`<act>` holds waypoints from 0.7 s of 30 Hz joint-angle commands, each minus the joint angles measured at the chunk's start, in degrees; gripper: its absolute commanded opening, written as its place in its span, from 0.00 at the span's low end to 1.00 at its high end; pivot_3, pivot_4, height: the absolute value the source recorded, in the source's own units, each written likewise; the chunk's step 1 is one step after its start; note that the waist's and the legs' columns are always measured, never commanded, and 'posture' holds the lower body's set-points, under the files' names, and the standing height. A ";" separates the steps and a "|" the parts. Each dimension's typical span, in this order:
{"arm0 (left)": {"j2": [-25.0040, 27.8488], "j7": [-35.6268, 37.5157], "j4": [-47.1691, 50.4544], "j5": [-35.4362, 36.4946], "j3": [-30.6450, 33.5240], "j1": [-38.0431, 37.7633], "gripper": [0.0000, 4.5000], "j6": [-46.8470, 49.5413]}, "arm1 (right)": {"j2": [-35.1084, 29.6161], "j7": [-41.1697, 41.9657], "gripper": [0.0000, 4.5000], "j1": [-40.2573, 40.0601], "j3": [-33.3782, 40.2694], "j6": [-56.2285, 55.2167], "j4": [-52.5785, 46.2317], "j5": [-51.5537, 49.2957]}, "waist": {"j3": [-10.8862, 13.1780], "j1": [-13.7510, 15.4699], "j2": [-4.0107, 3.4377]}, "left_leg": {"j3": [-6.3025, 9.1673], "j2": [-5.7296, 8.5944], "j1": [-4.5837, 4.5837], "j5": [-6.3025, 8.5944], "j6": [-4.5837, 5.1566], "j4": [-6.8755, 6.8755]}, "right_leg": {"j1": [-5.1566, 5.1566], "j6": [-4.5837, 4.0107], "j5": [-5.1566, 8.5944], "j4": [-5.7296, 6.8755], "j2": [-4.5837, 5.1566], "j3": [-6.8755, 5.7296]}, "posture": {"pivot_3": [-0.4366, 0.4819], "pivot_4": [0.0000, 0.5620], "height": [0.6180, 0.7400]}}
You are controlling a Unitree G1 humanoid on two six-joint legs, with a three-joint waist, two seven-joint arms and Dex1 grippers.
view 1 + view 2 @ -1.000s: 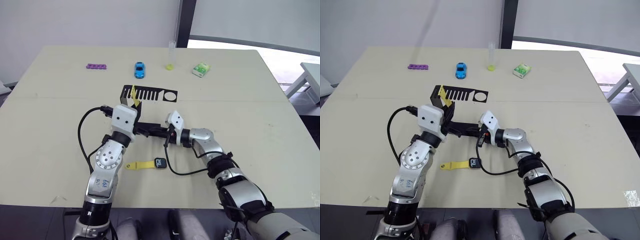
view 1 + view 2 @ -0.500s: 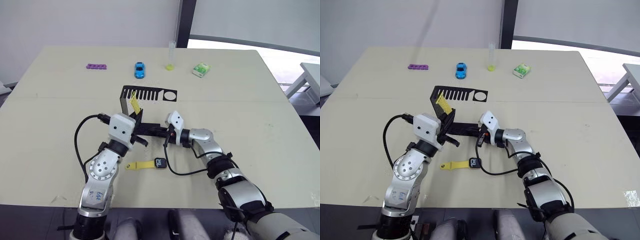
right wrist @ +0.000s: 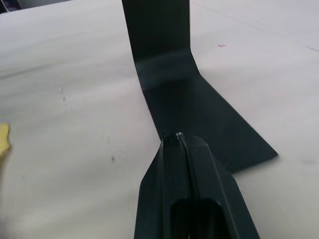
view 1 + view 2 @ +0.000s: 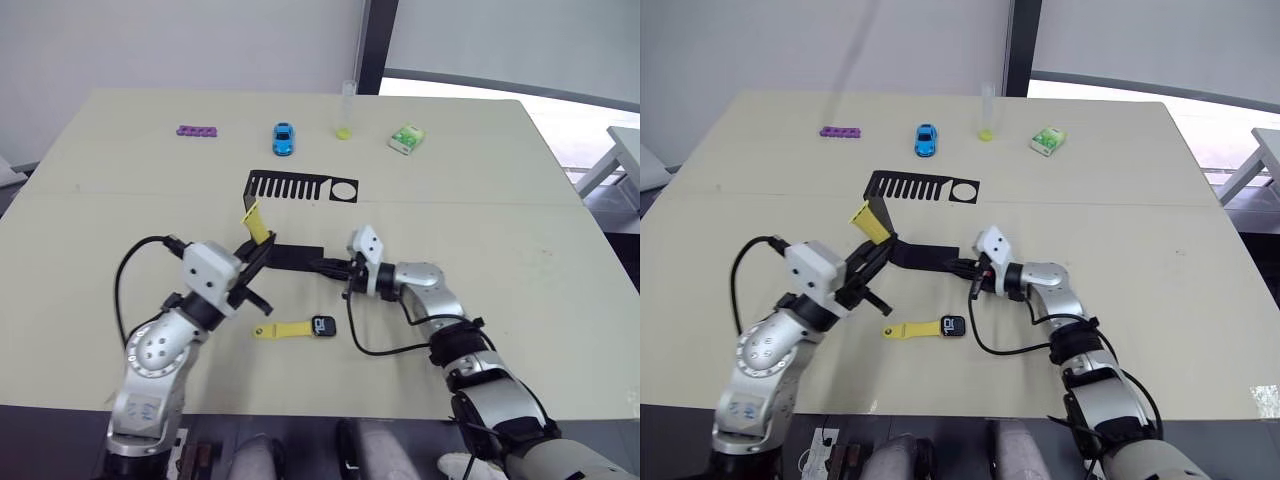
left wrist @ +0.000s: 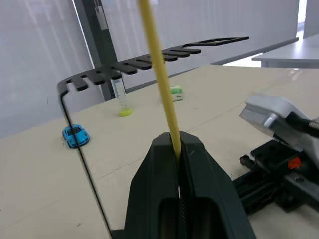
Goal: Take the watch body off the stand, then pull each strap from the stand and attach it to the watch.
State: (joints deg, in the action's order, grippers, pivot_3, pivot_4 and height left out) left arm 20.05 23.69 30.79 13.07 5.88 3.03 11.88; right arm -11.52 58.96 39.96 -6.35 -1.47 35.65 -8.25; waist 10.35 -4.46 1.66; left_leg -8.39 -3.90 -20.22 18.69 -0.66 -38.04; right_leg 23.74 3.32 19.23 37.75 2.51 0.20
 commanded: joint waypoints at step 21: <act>21.76 28.52 -1.34 31.90 22.17 -12.98 0.00 10.02 | -23.75 -5.29 1.00 -44.11 29.52 26.02 -54.27 -27.06 | 0.11 1.25 -0.17 | 0.03 0.08 0.02 0.16 0.10 0.31 | -0.07 0.01 0.00 -0.38 0.01 0.04 | 0.48 0.27 1.00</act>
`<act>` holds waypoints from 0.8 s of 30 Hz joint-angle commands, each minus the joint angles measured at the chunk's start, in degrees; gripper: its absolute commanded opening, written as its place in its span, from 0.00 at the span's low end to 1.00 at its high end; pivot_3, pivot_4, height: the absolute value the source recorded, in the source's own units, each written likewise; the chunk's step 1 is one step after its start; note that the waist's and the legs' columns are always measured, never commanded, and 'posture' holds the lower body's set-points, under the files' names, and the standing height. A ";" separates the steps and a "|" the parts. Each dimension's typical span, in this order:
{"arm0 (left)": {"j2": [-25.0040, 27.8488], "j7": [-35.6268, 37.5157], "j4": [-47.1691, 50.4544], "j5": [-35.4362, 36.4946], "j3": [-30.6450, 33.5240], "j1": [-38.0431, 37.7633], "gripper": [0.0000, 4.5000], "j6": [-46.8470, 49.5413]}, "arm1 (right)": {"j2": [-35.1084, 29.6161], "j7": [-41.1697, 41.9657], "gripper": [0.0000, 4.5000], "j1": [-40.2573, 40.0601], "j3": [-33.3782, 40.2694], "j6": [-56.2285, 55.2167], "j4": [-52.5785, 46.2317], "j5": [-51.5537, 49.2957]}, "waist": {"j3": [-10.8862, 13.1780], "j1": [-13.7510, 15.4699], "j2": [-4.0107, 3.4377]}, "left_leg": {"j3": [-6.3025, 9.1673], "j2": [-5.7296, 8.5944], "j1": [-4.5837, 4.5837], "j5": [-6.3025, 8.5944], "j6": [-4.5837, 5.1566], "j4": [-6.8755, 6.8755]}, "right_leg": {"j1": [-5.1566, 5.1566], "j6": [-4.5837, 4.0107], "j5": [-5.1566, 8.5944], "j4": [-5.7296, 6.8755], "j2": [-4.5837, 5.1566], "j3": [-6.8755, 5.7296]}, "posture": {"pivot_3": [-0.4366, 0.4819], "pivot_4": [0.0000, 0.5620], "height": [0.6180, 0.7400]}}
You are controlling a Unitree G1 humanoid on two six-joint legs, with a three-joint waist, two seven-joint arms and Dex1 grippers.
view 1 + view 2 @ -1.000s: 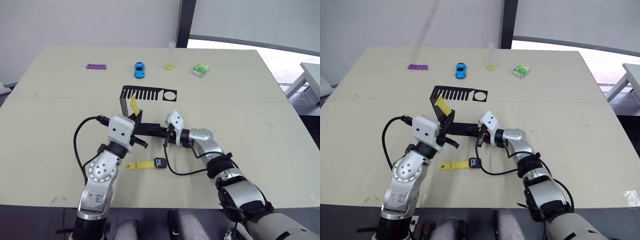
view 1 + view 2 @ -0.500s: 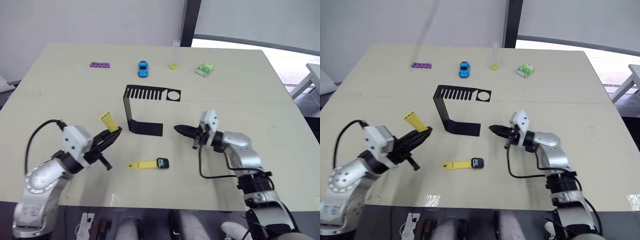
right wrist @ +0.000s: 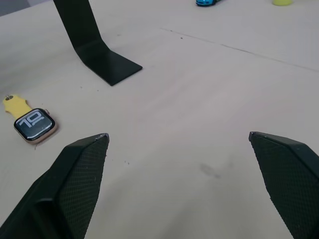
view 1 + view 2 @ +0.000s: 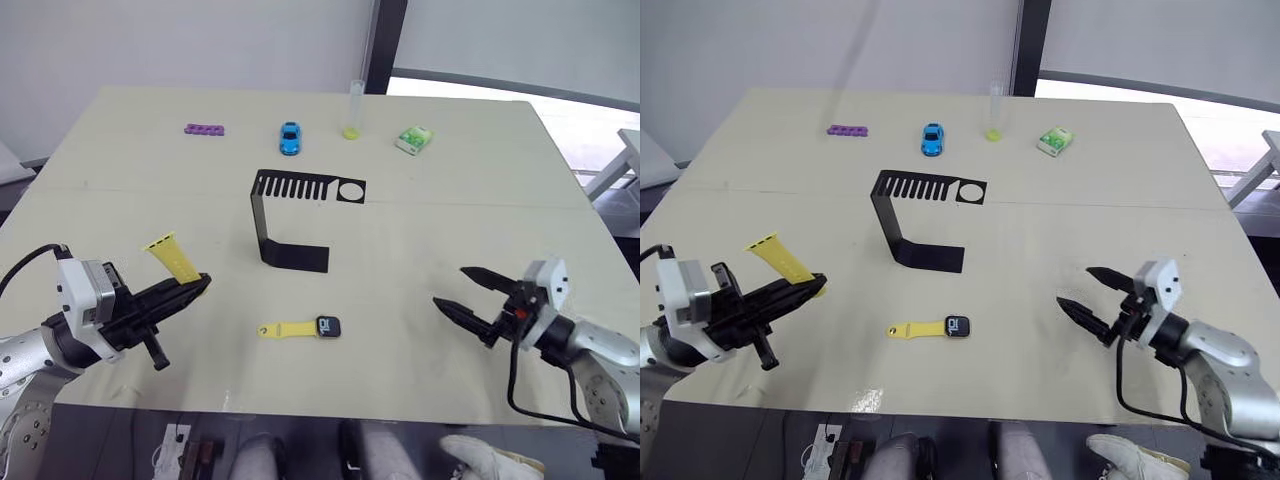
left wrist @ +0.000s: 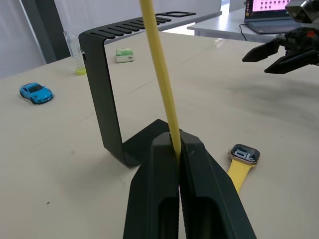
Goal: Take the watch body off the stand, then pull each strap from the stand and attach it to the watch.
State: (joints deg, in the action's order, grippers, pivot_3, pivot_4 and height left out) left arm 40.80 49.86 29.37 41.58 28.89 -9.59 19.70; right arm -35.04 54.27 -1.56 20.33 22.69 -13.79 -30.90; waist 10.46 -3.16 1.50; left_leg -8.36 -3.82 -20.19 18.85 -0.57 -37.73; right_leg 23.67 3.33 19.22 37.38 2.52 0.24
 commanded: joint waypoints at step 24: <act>4.72 4.36 1.17 18.26 -23.84 19.80 0.00 27.50 | 12.41 -21.38 1.00 16.71 -16.13 31.98 -12.96 -47.24 | 0.00 0.10 0.02 | 0.05 0.03 -0.10 -0.04 -0.01 -0.04 | 0.06 0.05 -0.03 -0.02 -0.03 0.04 | 0.48 0.27 1.00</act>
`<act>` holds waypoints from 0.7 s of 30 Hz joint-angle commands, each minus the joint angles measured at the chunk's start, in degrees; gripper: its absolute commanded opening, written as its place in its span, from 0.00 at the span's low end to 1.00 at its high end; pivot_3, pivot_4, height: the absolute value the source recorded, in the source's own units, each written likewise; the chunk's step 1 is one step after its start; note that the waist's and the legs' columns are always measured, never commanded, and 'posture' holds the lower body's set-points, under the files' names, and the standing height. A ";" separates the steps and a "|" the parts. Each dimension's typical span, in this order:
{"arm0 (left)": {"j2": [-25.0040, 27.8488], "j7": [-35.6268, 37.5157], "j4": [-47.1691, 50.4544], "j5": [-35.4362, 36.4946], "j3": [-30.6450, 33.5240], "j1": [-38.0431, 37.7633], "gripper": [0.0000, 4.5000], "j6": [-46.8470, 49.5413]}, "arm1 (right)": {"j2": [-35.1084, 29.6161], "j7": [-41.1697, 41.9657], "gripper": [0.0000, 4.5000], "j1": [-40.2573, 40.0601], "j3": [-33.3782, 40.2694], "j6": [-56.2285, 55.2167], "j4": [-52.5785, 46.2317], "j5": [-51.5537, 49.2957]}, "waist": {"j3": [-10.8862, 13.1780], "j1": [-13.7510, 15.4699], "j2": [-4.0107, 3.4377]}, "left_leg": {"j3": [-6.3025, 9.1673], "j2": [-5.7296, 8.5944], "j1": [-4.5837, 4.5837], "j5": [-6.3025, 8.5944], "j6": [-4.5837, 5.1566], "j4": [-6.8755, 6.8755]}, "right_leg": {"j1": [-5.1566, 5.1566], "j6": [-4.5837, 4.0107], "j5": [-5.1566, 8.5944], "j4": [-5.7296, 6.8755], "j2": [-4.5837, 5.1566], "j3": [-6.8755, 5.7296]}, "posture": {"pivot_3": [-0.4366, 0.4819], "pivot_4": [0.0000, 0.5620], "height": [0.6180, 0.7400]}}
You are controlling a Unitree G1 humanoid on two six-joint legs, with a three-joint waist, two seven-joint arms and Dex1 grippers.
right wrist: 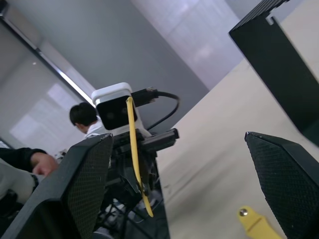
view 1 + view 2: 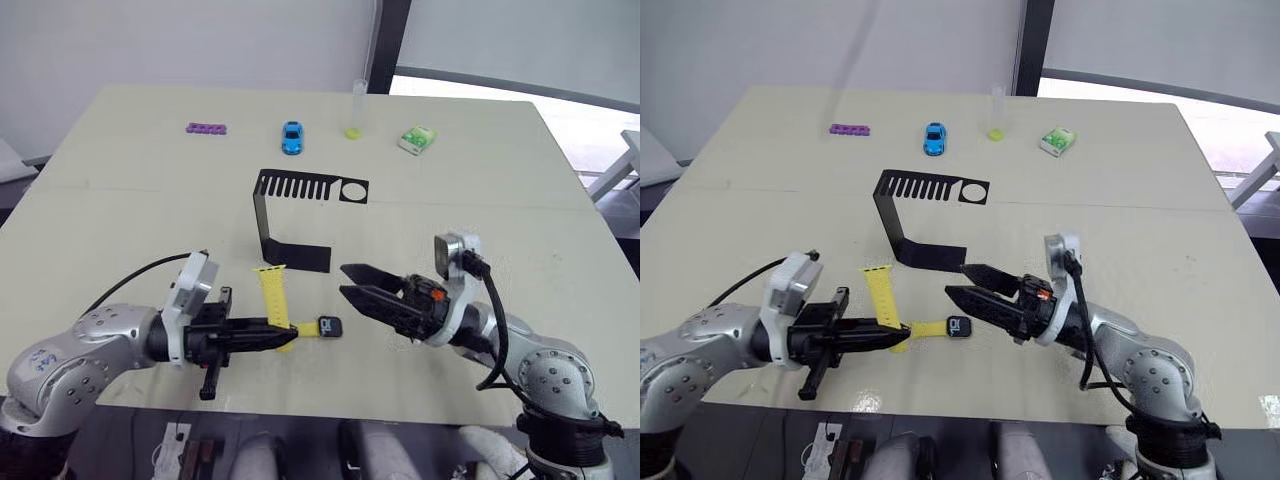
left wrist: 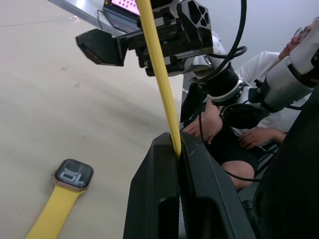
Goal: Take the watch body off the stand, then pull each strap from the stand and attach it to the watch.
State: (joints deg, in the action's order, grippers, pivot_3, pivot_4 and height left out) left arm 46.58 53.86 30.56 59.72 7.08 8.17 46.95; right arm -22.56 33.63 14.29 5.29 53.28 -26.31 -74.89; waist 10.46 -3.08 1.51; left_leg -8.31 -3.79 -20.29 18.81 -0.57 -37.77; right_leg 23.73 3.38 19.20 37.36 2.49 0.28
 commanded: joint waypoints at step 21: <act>-6.21 1.05 -4.29 -1.84 -8.07 8.54 0.00 2.71 | 5.31 -1.78 0.49 3.19 -6.57 -1.31 0.69 0.61 | 0.00 -0.07 0.00 | 0.00 -0.02 -0.02 -0.02 0.00 -0.05 | 0.03 0.02 -0.01 0.03 -0.03 0.02 | 0.48 0.27 1.00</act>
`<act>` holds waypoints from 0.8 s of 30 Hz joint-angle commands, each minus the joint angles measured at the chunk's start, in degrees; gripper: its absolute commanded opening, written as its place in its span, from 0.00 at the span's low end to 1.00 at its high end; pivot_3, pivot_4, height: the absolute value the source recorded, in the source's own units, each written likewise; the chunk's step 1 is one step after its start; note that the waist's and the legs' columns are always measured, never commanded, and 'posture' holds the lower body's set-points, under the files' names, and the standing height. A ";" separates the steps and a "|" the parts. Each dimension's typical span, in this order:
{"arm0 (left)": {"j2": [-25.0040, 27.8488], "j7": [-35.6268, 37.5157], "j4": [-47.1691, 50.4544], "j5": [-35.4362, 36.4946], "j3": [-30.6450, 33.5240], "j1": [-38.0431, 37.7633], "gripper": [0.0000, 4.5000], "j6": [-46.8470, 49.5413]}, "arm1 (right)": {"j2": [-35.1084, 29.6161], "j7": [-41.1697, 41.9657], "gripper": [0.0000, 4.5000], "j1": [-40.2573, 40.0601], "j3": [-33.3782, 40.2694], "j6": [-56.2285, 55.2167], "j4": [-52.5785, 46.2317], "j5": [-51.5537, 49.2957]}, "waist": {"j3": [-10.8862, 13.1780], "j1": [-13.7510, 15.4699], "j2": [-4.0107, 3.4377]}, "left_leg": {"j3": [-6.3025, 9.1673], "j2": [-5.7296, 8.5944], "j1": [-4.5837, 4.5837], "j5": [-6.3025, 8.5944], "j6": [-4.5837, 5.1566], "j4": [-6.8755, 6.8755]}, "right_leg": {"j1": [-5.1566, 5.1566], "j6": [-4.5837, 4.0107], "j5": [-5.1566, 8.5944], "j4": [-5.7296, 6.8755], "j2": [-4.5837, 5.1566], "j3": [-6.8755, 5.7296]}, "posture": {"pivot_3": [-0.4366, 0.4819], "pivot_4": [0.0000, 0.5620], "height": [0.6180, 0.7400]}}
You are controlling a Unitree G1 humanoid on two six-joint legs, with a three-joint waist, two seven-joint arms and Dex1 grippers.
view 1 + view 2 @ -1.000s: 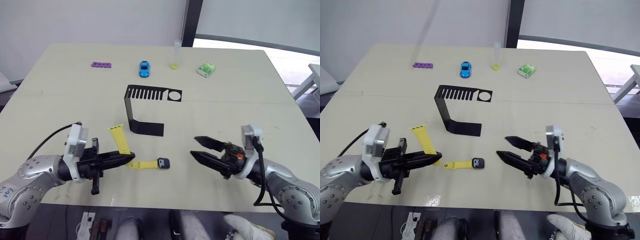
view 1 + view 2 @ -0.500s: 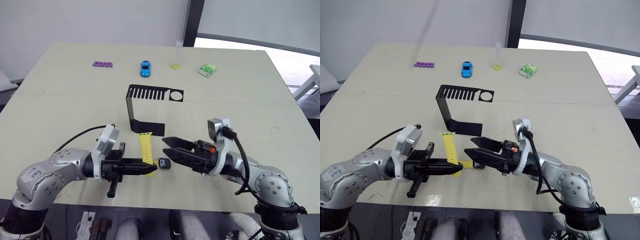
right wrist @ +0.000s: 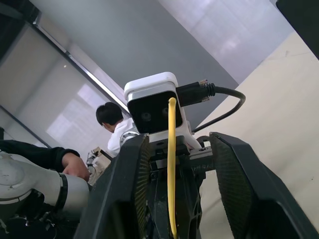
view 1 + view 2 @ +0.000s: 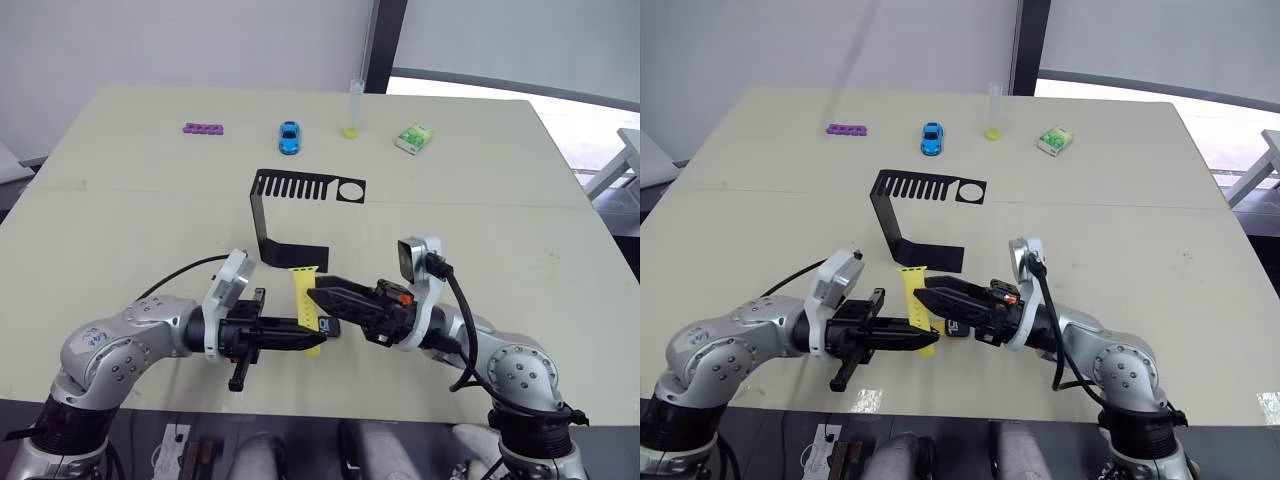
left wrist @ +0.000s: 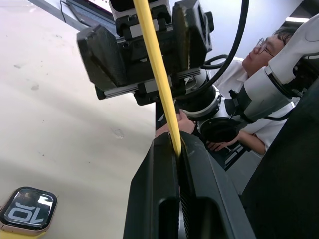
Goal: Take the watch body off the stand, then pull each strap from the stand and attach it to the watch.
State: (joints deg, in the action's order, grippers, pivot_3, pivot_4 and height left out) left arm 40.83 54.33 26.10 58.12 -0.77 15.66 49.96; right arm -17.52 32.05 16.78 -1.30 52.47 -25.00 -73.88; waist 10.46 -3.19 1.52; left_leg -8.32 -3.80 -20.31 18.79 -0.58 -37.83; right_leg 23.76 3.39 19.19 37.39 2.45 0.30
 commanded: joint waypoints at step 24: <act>-1.29 1.61 -0.43 -2.67 -0.28 0.77 0.00 -1.15 | 2.77 -0.91 0.20 3.11 -1.00 -0.68 1.24 1.78 | 0.00 0.00 0.00 | 0.01 -0.01 -0.01 0.00 0.01 -0.01 | 0.01 0.00 0.00 -0.01 0.01 0.00 | 0.48 0.27 1.00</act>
State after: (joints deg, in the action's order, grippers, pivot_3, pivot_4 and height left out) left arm 39.68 55.13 24.31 55.48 -1.18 16.57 49.54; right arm -15.14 31.33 19.29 -2.52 52.51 -22.67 -71.45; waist 10.46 -3.19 1.52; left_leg -8.31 -3.81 -20.32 18.79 -0.57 -37.83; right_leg 23.77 3.39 19.19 37.38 2.46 0.30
